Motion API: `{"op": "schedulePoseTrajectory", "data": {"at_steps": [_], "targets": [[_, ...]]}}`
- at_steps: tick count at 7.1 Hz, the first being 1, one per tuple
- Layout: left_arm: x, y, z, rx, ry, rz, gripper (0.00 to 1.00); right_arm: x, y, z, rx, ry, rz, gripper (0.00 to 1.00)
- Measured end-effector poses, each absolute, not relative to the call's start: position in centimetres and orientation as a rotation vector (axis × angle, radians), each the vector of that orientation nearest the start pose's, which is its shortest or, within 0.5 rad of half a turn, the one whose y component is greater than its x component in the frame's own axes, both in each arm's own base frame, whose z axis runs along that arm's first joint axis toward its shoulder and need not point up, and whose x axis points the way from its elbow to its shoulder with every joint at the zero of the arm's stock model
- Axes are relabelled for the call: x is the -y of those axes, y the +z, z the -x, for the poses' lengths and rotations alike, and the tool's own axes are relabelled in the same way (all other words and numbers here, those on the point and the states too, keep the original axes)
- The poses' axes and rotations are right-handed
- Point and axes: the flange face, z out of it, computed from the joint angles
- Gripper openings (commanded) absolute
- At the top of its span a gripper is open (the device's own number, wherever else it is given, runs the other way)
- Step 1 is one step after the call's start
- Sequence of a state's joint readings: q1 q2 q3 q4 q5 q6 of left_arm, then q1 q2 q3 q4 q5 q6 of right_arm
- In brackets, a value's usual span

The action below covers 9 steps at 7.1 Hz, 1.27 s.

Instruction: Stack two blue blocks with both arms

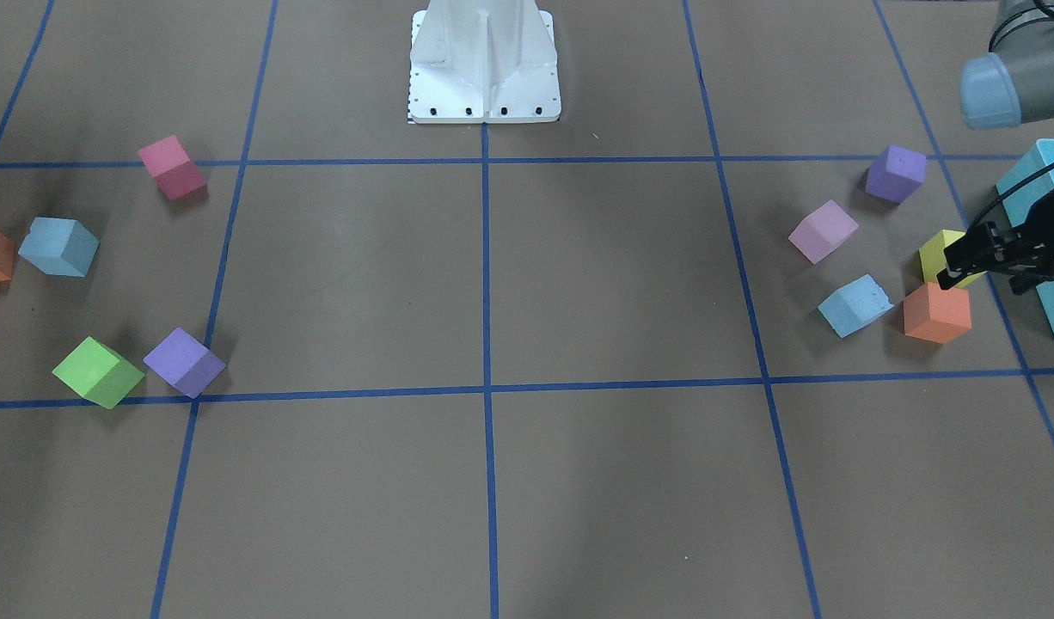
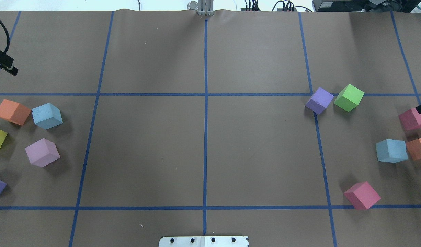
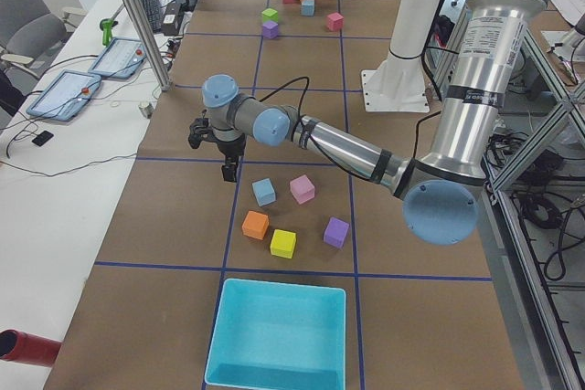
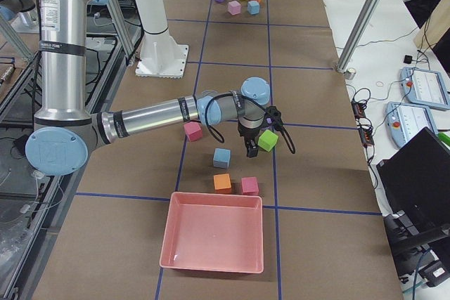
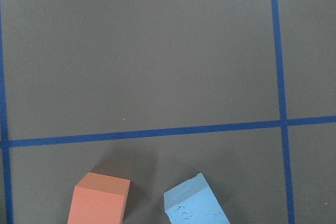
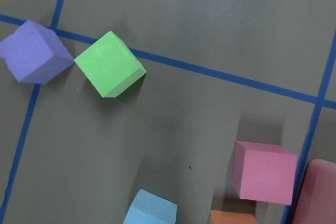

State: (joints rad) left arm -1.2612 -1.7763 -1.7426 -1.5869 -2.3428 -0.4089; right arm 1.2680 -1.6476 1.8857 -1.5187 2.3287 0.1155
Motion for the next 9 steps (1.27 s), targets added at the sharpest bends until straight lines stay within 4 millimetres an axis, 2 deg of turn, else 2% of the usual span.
{"op": "schedulePoseTrajectory", "data": {"at_steps": [1,2,3,6,7,9], "targets": [[56.1,46.3,-11.2,-0.844,0.059,-0.082,0.99,46.0,53.4,9.5,0.781,-0.249,-0.116,0.98],[55.9,46.4,-11.1,-0.844,0.058,-0.081,0.99,45.7,53.4,10.5,0.781,-0.198,-0.109,0.98],[55.8,46.5,-11.1,-0.844,0.058,-0.08,0.99,45.3,53.9,10.9,0.784,-0.137,-0.079,0.98],[55.7,46.3,-11.0,-0.845,0.059,-0.085,0.99,42.6,57.7,11.0,0.799,-0.005,-0.028,0.99],[55.6,46.1,-11.0,-0.845,0.059,-0.089,0.99,41.9,58.3,12.0,0.803,0.019,-0.024,0.99],[55.5,46.0,-10.9,-0.845,0.059,-0.09,0.99,41.8,57.1,15.8,0.802,0.075,-0.026,0.99]]}}
